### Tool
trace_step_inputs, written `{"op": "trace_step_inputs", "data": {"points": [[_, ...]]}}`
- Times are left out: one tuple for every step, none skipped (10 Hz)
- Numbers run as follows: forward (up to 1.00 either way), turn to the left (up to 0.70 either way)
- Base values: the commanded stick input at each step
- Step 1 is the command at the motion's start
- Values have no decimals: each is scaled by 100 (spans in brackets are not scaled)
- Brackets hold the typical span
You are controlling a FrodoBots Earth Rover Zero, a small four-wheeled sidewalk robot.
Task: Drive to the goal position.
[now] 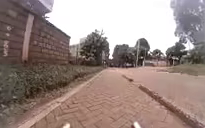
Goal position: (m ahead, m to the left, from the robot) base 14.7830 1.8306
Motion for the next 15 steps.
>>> {"op": "trace_step_inputs", "data": {"points": [[50, 0], [50, 0], [50, 0], [50, 0], [50, 0], [50, 0], [50, 0], [50, 0], [50, 0], [50, 0], [50, 0], [50, 0], [50, 0], [50, 0], [50, 0]]}}
